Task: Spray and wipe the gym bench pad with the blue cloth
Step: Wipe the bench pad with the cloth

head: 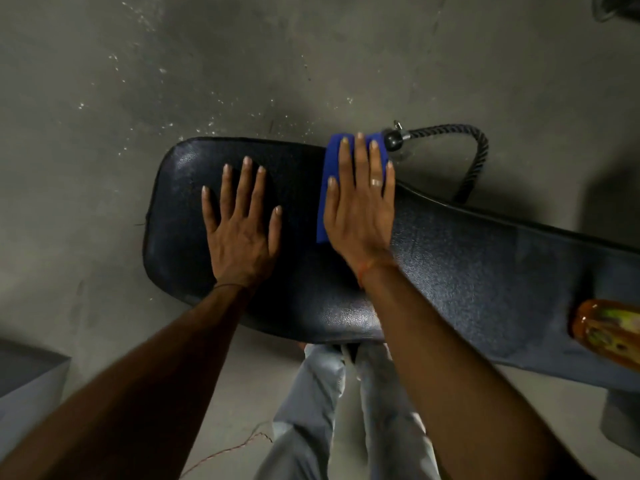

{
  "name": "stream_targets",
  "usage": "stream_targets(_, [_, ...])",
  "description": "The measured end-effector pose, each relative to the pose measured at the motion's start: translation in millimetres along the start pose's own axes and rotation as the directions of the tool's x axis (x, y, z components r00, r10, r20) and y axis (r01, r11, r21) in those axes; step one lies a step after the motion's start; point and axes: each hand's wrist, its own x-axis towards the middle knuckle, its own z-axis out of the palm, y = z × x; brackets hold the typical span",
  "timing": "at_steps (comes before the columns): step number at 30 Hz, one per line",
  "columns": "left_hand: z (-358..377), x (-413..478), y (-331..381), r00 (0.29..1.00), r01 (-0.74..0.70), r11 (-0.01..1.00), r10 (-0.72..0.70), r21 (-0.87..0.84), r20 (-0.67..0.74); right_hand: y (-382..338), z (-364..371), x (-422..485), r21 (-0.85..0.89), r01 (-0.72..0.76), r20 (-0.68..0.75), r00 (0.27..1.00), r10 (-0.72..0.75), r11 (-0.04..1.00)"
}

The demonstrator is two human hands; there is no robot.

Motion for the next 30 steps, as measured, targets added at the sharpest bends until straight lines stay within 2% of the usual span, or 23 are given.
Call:
stream_targets(3, [-1, 1, 0, 1.0, -0.001, 1.0, 0.001, -0.007, 0.001, 3, 1, -6, 0.01, -0.023, 0.001, 1.0, 0.023, 1.0])
stream_targets(6, [-2, 2, 1, 1.0, 0.002, 1.0, -0.002, -0.014, 0.008, 7, 4, -106, -0.031, -0.029, 0.063, 0.998, 0.031, 0.999])
stream_targets(9, [-1, -1, 1, 1.0, -0.003, 1.0, 0.003, -0.013, 0.003, 16, 11, -184, -0.092, 0.049, 0.114, 0.993, -0.038, 0.995])
stream_targets(11, [1, -1, 1, 1.0, -0.012, 1.0, 0.012, -0.007, -0.007, 24, 11, -158, -0.076, 0.053, 0.111, 0.993, -0.045, 0.996])
stream_targets(13, [1, -1, 0, 1.0, -0.014, 1.0, 0.014, -0.003, -0.018, 26, 4, -100, -0.024, 0.042, 0.05, 0.998, -0.041, 0.999])
stream_targets(17, [2, -1, 3, 0.999, -0.016, 0.999, 0.017, 0.035, -0.028, 36, -2, -17, 0.033, -0.041, -0.027, 0.999, 0.042, 0.999])
stream_targets(21, [-2, -1, 8, 0.999, -0.025, 0.998, 0.026, 0.054, -0.021, 48, 1, -114, 0.019, -0.018, -0.006, 1.0, 0.018, 1.0])
stream_targets(24, [-3, -2, 9, 0.999, -0.053, 0.997, 0.053, 0.052, 0.008, 63, 8, -195, -0.065, 0.042, 0.085, 0.996, -0.037, 0.997])
stream_targets(27, [-2, 0, 11, 0.987, -0.161, 0.986, 0.16, 0.052, 0.024, 76, 3, -160, -0.026, 0.046, 0.081, 0.996, -0.044, 0.999])
stream_targets(30, [-1, -1, 17, 0.985, -0.169, 0.984, 0.166, 0.063, 0.046, 81, -4, -75, 0.038, -0.036, -0.019, 0.999, 0.037, 0.999])
